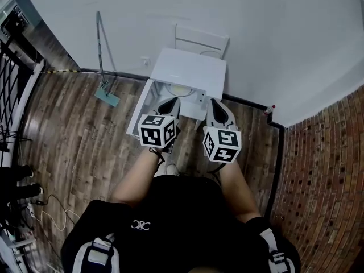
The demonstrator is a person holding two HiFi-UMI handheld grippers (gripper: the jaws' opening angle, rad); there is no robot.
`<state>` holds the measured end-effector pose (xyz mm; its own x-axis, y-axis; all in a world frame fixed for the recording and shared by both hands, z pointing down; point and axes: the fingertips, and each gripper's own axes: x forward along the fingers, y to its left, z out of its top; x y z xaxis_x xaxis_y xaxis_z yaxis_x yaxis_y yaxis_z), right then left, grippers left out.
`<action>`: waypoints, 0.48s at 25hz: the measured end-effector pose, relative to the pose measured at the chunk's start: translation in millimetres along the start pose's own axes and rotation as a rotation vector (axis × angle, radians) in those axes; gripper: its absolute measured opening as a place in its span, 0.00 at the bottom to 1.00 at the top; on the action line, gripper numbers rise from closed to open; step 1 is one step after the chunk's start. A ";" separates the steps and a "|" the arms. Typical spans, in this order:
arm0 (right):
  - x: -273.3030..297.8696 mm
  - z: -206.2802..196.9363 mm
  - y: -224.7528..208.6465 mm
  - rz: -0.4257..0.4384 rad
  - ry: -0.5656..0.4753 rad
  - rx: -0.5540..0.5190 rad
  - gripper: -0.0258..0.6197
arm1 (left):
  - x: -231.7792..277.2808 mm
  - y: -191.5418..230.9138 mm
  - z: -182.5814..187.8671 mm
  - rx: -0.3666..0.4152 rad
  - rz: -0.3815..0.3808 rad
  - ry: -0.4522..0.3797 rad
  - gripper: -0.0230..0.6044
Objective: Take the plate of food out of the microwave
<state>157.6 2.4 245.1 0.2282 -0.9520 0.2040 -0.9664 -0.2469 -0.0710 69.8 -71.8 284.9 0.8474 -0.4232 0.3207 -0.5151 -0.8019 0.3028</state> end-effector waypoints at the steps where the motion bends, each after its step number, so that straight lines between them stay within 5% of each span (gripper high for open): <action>1: 5.3 -2.0 1.6 0.013 0.010 -0.007 0.05 | 2.9 2.9 0.4 -0.011 0.004 -0.003 0.02; 7: 40.9 -15.4 7.5 0.116 0.062 -0.018 0.05 | 13.2 19.3 -9.8 -0.041 0.079 0.006 0.02; 12: 69.1 -5.4 20.8 0.289 0.009 -0.056 0.05 | 21.2 39.6 -19.7 -0.122 0.185 0.000 0.02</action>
<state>152.6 -67.5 263.0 -0.0583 -0.9797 0.1916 -0.9963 0.0449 -0.0734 64.9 -104.2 321.4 0.7372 -0.5581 0.3807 -0.6733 -0.6537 0.3455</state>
